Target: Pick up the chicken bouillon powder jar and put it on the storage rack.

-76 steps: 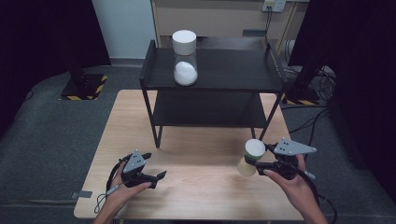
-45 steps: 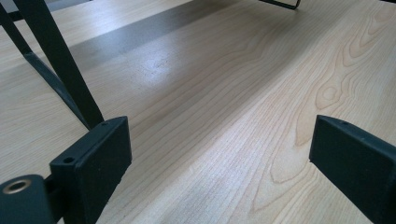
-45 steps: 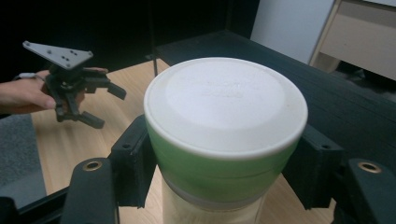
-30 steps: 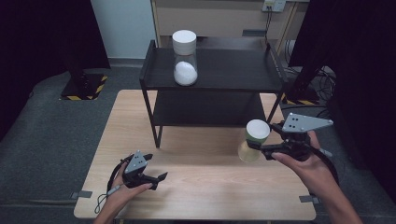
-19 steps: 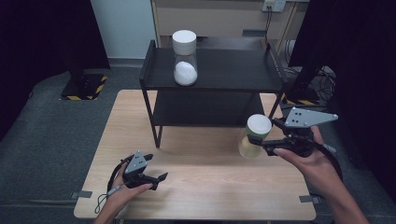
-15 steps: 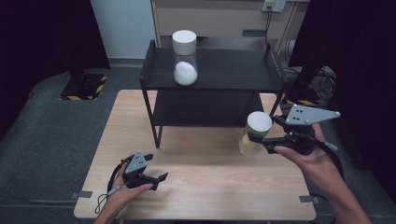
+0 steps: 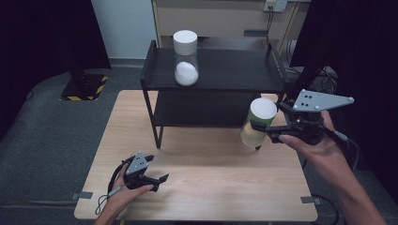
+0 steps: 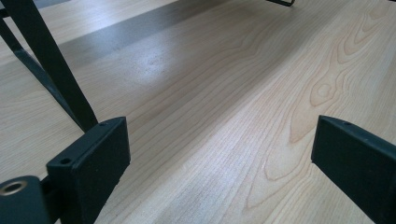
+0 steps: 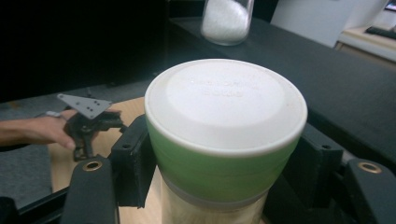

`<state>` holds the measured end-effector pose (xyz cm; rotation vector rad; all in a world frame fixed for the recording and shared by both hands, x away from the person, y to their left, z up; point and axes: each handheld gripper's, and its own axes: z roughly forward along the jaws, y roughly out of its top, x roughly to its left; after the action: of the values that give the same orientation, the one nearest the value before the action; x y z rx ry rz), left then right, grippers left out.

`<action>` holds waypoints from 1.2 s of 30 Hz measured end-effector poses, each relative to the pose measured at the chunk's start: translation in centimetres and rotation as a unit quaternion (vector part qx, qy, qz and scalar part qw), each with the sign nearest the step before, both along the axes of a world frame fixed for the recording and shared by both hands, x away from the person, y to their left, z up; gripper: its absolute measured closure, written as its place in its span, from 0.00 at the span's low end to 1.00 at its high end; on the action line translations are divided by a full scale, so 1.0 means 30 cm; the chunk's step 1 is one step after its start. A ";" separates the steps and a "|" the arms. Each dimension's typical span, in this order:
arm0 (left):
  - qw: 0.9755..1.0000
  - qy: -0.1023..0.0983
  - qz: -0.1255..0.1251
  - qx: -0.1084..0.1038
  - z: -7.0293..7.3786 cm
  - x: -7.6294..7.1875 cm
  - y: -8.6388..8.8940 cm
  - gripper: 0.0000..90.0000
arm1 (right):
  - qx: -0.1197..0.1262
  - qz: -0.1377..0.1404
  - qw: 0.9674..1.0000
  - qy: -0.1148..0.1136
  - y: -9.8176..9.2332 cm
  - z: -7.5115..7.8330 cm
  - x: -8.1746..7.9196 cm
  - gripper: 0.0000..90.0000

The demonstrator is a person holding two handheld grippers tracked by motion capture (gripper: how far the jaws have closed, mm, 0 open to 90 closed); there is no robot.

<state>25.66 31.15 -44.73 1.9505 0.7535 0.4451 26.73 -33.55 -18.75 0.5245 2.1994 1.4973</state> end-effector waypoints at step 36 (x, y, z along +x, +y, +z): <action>1.000 0.003 0.002 -0.005 -0.004 0.003 0.014 0.04 | 0.012 0.027 1.000 -0.008 0.055 0.256 0.165 0.38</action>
<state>25.74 31.58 -44.86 1.9428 0.7622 0.4368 31.68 -31.90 -11.07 0.4625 2.2030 1.5532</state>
